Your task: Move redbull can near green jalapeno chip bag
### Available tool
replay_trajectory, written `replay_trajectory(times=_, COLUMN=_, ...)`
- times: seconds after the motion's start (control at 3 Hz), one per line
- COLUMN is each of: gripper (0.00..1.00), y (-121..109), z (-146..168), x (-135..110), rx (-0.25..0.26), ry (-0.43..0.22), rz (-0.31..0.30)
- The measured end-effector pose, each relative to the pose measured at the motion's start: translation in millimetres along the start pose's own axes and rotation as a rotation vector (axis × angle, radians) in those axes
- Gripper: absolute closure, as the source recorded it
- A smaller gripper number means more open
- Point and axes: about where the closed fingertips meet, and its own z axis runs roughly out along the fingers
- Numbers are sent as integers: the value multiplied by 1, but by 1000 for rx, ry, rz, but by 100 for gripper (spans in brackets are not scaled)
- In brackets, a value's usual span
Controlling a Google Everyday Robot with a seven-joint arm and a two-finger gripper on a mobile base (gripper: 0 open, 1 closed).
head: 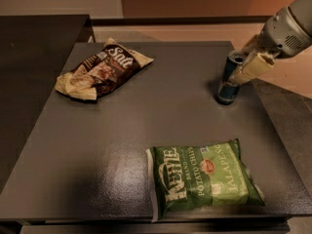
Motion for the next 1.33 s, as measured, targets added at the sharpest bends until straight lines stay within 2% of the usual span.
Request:
replay_trajectory(times=1.0, gripper=100, y=72, z=9, x=-20, rx=-177, ry=-23, rz=-93)
replay_trajectory(times=1.33, gripper=100, y=83, z=10, x=-23, rx=-202, ry=-26, rz=-109)
